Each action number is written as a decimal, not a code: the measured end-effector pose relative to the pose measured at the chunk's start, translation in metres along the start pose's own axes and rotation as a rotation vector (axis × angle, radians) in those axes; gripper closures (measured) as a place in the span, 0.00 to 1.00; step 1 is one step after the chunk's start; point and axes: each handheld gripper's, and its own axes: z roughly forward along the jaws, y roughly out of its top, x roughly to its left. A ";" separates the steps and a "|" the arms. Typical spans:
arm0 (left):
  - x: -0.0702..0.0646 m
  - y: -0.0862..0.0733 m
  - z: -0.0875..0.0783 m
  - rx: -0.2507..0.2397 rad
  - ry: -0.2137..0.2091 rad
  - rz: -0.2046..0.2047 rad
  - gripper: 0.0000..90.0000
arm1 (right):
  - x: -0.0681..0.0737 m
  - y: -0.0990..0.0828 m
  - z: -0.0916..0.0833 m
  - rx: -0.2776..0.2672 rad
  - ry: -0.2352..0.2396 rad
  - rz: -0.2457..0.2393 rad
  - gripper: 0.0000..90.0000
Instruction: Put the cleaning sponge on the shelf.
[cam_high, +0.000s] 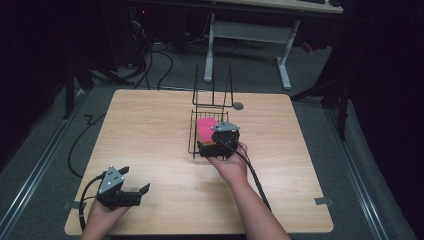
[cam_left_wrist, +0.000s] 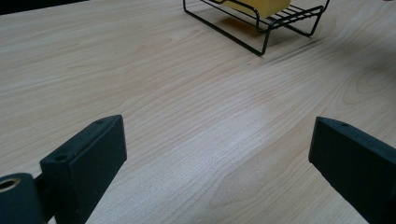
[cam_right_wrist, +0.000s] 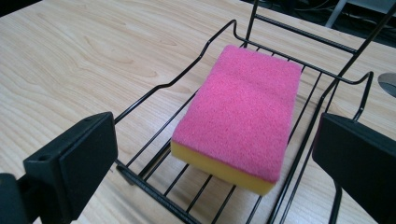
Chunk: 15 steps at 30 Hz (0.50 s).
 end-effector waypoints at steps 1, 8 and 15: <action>0.000 0.000 0.000 0.001 -0.001 -0.001 0.05 | 0.000 -0.001 -0.002 -0.003 0.002 0.001 0.00; -0.001 0.000 0.002 0.007 -0.003 0.005 0.05 | -0.001 -0.009 -0.015 -0.009 0.013 0.006 0.00; -0.002 0.000 0.003 0.012 -0.005 0.009 0.05 | -0.008 -0.024 -0.028 0.006 0.019 0.024 0.00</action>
